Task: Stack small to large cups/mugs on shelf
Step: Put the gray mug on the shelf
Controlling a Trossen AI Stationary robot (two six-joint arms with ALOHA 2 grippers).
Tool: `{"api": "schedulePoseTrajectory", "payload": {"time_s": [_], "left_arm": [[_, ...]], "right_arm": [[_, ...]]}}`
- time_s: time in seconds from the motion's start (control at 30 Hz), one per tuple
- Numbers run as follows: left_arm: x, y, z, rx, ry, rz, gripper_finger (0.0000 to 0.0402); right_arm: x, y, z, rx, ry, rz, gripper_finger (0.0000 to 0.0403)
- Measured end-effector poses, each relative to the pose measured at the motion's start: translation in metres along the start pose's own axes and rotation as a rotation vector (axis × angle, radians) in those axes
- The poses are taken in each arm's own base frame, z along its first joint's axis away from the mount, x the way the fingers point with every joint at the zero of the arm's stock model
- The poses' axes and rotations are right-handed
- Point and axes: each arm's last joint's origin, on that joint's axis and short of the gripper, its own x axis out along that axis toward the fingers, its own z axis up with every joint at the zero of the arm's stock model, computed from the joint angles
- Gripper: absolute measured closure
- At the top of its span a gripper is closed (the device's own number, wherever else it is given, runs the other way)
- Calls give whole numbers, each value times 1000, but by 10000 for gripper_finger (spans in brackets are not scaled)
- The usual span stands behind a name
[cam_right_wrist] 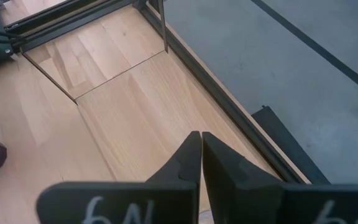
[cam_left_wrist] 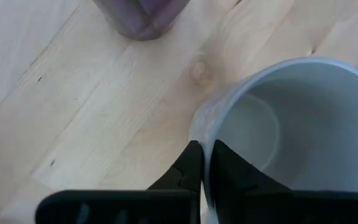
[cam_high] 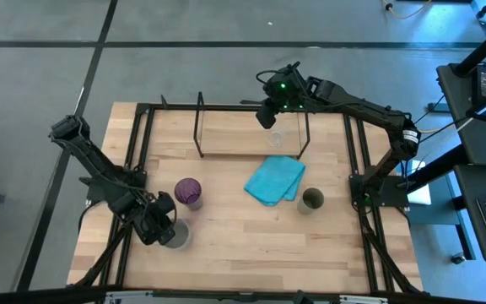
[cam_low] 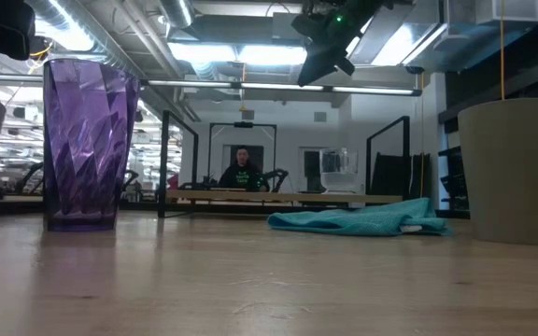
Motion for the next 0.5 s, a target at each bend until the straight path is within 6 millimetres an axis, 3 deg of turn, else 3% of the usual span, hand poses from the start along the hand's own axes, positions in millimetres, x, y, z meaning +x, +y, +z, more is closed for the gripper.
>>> {"api": "schedulePoseTrajectory", "payload": {"time_s": [0.17,0.5], "left_arm": [[-8,0,1,8,22,-19,391],[-62,0,17,20,23,-48,392]], "right_arm": [[0,0,0,-7,0,0,386],[0,0,0,-25,-4,-1,386]]}}
